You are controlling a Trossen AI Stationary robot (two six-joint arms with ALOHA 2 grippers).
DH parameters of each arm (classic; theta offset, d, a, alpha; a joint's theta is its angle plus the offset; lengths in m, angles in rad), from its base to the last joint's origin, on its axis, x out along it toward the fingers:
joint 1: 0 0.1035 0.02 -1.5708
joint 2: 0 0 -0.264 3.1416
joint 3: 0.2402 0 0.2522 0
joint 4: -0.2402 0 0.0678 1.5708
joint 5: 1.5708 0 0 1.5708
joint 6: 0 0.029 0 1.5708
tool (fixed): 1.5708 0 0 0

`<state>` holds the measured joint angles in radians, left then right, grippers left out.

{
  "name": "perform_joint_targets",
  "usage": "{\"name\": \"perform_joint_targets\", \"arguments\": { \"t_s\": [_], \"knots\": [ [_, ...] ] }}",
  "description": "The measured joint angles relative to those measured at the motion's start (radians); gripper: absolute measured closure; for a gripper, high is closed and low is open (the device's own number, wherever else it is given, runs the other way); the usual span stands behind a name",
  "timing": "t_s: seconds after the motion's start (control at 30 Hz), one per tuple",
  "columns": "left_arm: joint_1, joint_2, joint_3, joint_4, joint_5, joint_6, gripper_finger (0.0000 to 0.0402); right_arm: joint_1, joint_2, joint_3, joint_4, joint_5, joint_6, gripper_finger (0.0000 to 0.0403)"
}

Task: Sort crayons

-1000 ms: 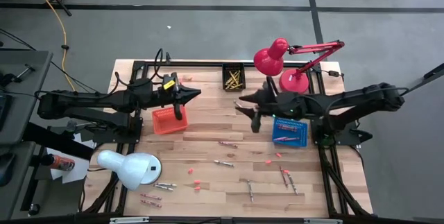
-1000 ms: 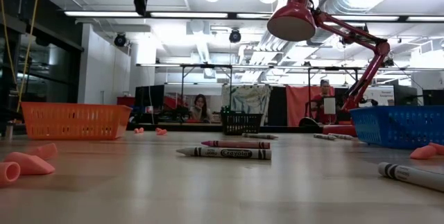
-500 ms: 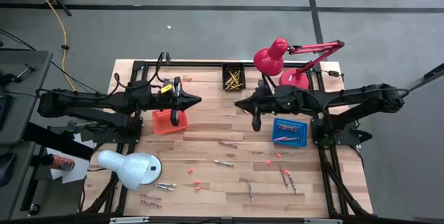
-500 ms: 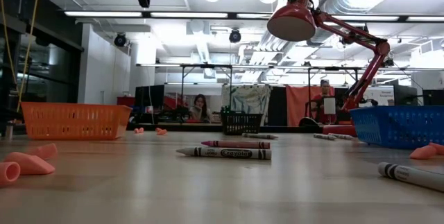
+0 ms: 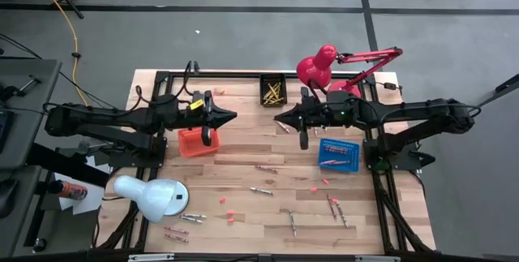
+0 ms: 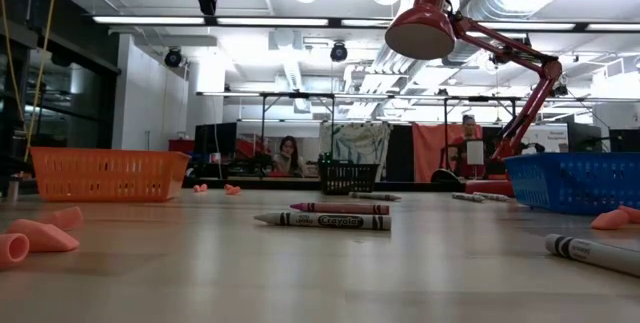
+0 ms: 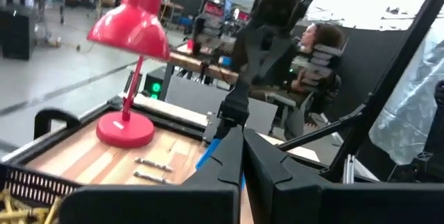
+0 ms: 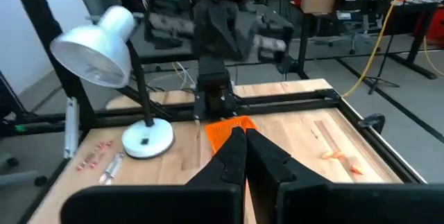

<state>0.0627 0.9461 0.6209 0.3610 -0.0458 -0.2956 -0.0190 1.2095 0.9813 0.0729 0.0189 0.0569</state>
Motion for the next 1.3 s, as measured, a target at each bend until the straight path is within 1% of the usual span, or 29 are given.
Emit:
{"name": "perform_joint_targets", "arguments": {
  "t_s": [0.1,0.17,0.3,0.4,0.47,0.6,0.8,0.97,1.1,1.3],
  "knots": [
    [-0.004,0.075,0.056,-0.032,-0.002,-0.009,0.0396,0.006,-0.034,0.0,-0.023,-0.002,0.032,0.0402],
    [-0.02,0.146,0.121,-0.108,-0.003,0.032,0.0385,0.009,-0.062,0.0,-0.047,-0.002,0.038,0.0402],
    [-0.059,0.332,0.27,-0.305,0.024,0.13,0.035,0.009,-0.124,0.0,-0.084,0.006,0.06,0.0402],
    [-0.09,0.471,0.364,-0.402,0.068,0.189,0.0321,0.009,-0.167,0.0,-0.121,0.041,0.066,0.0402],
    [-0.116,0.563,0.407,-0.425,0.079,0.224,0.0302,0.009,-0.189,0.0,-0.155,0.062,0.066,0.0403],
    [-0.159,0.726,0.469,-0.422,0.08,0.295,0.0272,0.009,-0.212,0.0,-0.205,0.124,0.066,0.0403],
    [-0.198,0.921,0.532,-0.424,0.064,0.359,0.0253,0.008,-0.215,0.0,-0.25,0.136,0.066,0.0403],
    [-0.204,1.015,0.561,-0.421,0.046,0.36,0.0253,0.008,-0.214,0.0,-0.27,0.136,0.066,0.0403],
    [-0.203,1.048,0.566,-0.425,0.007,0.36,0.0254,0.008,-0.214,0.0,-0.275,0.136,0.066,0.0403],
    [-0.203,1.09,0.566,-0.445,0.012,0.36,0.0256,0.008,-0.214,0.0,-0.281,0.136,0.066,0.0403]
  ]
}}
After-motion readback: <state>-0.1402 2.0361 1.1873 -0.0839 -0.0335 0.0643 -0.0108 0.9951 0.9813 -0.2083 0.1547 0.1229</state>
